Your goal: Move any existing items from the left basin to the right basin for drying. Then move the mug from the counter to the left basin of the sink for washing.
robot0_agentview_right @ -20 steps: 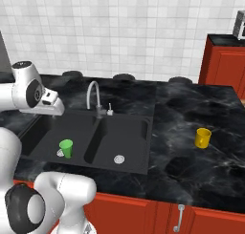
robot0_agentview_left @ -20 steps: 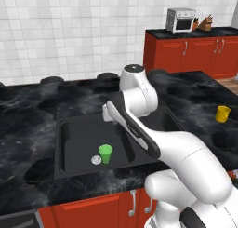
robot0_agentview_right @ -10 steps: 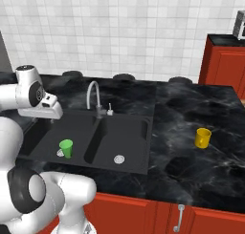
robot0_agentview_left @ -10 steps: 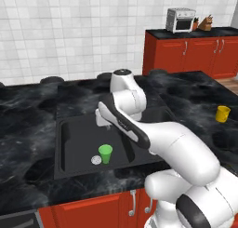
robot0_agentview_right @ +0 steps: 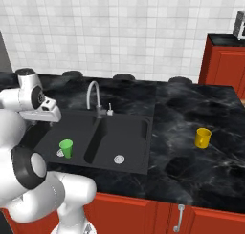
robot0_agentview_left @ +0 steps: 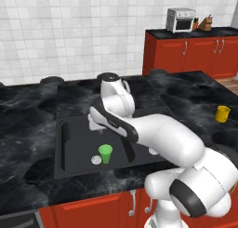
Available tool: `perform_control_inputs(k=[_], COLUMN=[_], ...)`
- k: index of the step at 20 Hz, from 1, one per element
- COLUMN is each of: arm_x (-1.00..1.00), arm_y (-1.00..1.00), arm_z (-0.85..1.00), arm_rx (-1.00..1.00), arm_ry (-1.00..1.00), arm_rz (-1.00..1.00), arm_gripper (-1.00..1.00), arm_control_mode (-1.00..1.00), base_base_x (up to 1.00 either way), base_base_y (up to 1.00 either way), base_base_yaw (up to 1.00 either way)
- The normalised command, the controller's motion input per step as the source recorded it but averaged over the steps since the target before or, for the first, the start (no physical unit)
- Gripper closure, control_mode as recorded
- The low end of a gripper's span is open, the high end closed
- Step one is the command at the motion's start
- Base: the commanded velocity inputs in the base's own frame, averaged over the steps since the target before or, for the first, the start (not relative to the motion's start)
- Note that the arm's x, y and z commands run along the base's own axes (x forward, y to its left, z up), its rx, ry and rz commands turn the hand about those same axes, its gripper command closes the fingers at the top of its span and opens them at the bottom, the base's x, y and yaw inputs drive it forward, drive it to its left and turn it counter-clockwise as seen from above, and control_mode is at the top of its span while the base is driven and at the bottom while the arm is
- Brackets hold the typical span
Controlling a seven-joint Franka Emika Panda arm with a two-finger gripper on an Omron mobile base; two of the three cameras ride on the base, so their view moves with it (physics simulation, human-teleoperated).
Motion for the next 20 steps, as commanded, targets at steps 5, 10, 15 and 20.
perform_control_inputs(k=[5,10,15,20], arm_x=[0.3,0.31,0.28,0.31], arm_y=[0.07,0.03,0.01,0.04], arm_z=[-0.32,-0.32,-0.28,-0.28], arm_rx=[0.0,0.0,0.0,-0.01], arm_ry=[0.07,0.07,0.06,0.06], arm_rz=[-0.02,-0.01,-0.02,-0.03], arm_gripper=[-1.0,-1.0,-1.0,-1.0], arm_control_mode=[-1.0,-1.0,-1.0,-1.0], base_base_x=[0.0,0.0,0.0,0.0], base_base_y=[0.0,0.0,0.0,0.0], base_base_yaw=[0.0,0.0,0.0,0.0])
